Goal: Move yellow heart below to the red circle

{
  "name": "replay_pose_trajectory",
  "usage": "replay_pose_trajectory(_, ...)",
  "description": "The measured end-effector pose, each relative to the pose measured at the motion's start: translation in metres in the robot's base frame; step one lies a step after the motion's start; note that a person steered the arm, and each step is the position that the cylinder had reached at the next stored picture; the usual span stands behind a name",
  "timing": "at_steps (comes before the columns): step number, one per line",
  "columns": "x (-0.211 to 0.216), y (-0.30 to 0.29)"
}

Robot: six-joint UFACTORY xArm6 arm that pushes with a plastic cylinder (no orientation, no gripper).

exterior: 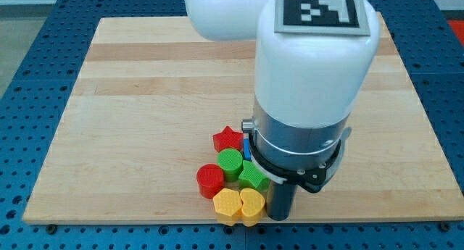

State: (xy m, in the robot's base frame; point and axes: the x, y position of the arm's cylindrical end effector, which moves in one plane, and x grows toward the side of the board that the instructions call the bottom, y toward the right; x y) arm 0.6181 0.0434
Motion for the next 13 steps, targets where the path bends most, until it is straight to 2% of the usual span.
replay_pose_trajectory(6,-0.012,-0.019)
replay_pose_trajectory(8,0.0,0.019)
replay_pose_trajectory(13,0.0,-0.033)
